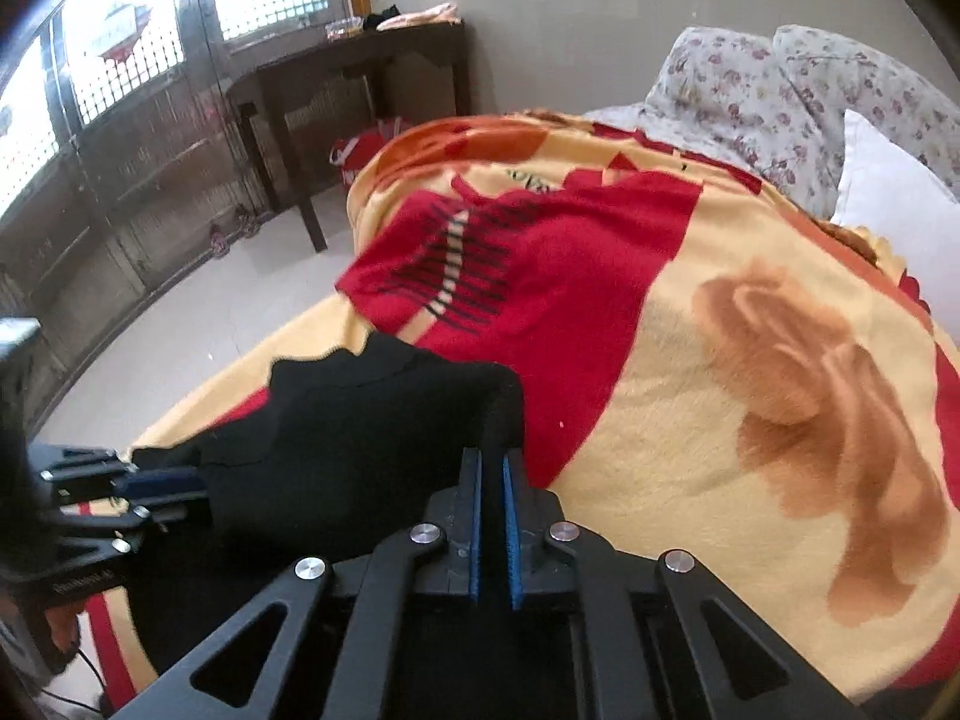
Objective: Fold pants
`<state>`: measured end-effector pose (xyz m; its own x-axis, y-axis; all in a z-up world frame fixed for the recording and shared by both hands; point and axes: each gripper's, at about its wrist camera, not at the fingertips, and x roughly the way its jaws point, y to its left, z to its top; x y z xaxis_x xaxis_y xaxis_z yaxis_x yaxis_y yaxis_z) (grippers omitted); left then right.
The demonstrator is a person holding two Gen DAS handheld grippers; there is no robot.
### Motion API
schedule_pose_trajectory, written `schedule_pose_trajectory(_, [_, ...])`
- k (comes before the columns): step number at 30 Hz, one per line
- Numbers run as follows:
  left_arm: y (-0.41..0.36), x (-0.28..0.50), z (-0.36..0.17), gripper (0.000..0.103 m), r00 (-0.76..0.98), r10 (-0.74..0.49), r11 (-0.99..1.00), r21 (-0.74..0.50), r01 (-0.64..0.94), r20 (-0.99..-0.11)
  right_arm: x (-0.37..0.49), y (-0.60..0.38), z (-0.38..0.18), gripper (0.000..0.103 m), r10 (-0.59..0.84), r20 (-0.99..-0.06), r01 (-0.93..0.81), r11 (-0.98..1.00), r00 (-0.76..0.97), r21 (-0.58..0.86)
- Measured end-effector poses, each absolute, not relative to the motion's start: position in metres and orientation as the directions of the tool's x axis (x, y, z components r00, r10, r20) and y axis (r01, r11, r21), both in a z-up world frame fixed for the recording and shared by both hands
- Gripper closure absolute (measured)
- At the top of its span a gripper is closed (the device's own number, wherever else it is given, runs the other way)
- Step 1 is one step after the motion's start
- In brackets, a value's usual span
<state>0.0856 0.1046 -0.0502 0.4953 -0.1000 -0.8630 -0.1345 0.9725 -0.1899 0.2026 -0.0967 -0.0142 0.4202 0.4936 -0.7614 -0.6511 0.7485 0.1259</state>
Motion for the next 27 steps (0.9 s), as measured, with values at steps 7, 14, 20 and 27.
schedule_pose_trajectory(7, [0.108,0.085,-0.051,0.085,0.499,-0.114,0.969,-0.208,-0.137,-0.859,0.173,-0.096,0.016,0.097,0.561,-0.693,-0.660,0.733,0.452,0.164])
schedule_pose_trajectory(14, [0.141,0.061,-0.030,0.085,0.563,-0.062,0.951,-0.220,-0.217,-0.824,0.091,-0.099,0.043,0.097,0.673,-0.604,-0.728,0.652,0.427,0.212])
schedule_pose_trajectory(20, [0.188,0.035,-0.012,0.085,0.596,0.034,0.917,-0.211,-0.338,-0.803,0.043,-0.075,-0.006,0.097,0.715,-0.629,-0.730,0.599,0.304,0.328])
schedule_pose_trajectory(27, [0.183,0.023,0.001,0.085,0.623,0.029,0.923,-0.218,-0.317,-0.782,0.030,-0.046,-0.041,0.097,0.673,-0.689,-0.715,0.619,0.269,0.326])
